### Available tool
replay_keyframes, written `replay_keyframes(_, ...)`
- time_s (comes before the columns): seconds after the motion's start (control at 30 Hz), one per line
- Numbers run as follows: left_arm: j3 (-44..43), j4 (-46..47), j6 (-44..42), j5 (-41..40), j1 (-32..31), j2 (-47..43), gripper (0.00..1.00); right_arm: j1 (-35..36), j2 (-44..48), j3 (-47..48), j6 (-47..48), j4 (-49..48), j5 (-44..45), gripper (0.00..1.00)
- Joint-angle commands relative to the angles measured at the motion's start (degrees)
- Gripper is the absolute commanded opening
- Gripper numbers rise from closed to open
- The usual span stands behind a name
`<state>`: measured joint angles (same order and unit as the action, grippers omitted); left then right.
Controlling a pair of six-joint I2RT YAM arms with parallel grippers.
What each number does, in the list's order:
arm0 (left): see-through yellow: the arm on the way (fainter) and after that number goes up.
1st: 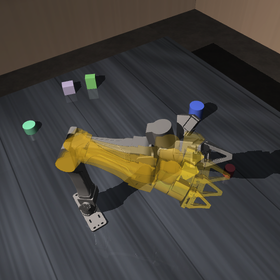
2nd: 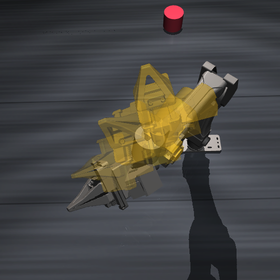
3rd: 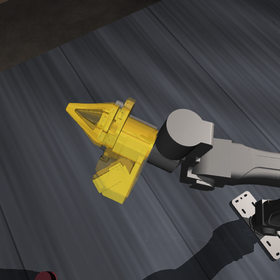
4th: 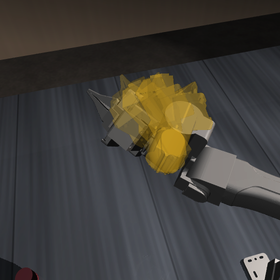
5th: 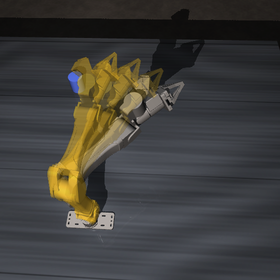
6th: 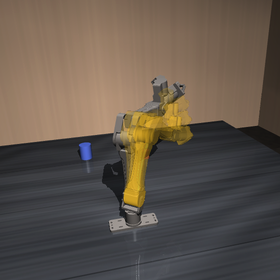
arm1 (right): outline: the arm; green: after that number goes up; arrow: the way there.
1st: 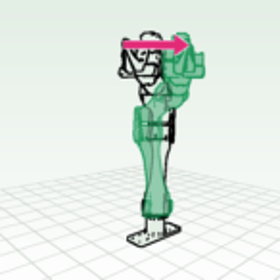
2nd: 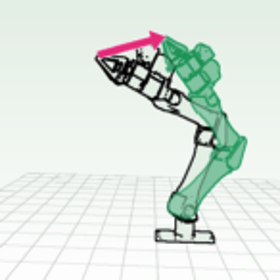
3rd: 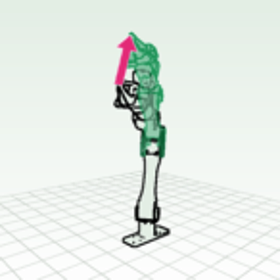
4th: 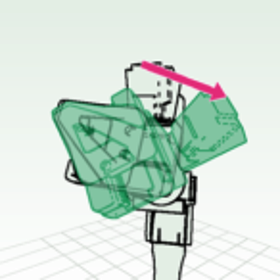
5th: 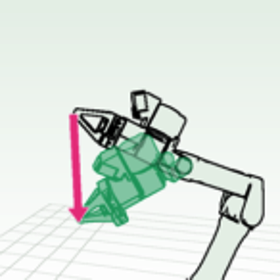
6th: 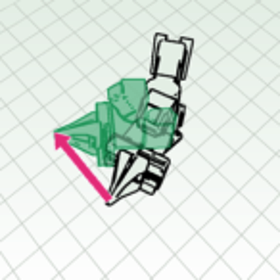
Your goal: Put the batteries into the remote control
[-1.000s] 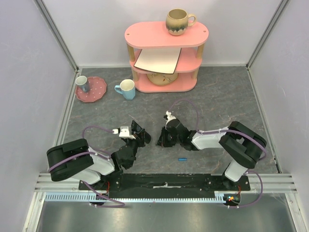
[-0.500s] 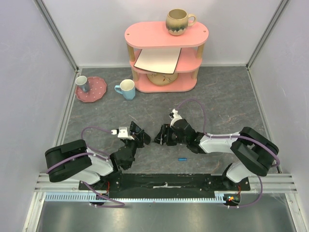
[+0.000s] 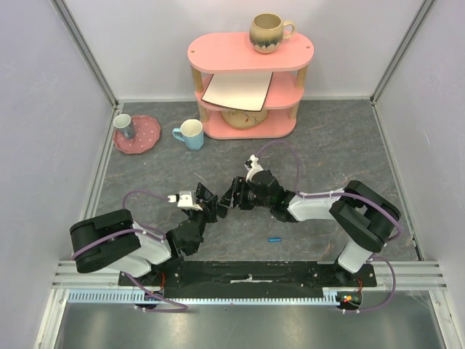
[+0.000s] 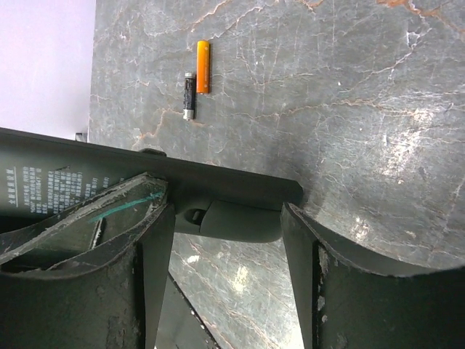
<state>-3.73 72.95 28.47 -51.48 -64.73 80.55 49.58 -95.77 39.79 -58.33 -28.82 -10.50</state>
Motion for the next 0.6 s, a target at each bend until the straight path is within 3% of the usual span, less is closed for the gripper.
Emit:
replay_keyframes(0.0, -0.1, 1.7, 0.7, -1.1, -0.4, 0.8, 0.02, -0.3, -1.6, 2.6, 0.7, 0.0, -0.1, 0.67)
replay_keyframes(0.57, -0.7, 1.6, 0.1, -1.2, -0.4, 0.9, 0.02, -0.3, -1.4, 0.6, 2.0, 1.2, 0.2, 0.65)
